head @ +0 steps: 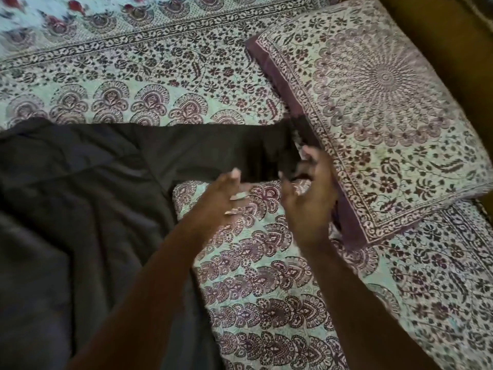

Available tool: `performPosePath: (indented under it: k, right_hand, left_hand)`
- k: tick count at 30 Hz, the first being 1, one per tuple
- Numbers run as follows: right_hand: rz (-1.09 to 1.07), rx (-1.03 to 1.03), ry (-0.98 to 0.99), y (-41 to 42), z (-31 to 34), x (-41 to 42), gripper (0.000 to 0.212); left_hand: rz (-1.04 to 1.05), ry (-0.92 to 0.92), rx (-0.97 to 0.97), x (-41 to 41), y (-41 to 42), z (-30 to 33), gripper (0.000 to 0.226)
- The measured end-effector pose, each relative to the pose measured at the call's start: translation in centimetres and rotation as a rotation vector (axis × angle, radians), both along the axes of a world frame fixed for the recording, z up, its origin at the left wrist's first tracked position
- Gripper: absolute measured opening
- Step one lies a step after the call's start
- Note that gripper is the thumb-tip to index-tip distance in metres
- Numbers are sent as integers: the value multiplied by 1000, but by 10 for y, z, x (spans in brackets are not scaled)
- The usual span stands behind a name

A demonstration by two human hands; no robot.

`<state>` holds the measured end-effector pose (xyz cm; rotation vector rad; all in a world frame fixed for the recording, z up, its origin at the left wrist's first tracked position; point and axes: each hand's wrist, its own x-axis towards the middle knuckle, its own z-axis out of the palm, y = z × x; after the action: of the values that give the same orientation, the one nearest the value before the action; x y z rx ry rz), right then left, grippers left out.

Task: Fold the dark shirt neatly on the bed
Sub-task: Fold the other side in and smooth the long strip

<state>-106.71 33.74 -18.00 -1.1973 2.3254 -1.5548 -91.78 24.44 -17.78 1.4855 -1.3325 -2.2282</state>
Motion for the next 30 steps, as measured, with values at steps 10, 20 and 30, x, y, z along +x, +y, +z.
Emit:
performPosePath:
  k: [10, 20, 30]
  right_hand:
    - [149, 204, 196, -22, -23, 124, 62]
    - [224, 730, 434, -123, -18, 202, 34]
    - [351, 632, 563, -168, -13, 361, 17]
  left_hand:
    - [632, 236, 228, 117, -21, 25, 26]
    - [807, 207, 74, 384, -81, 38, 53]
    - [947, -141, -83, 587, -175, -9, 26]
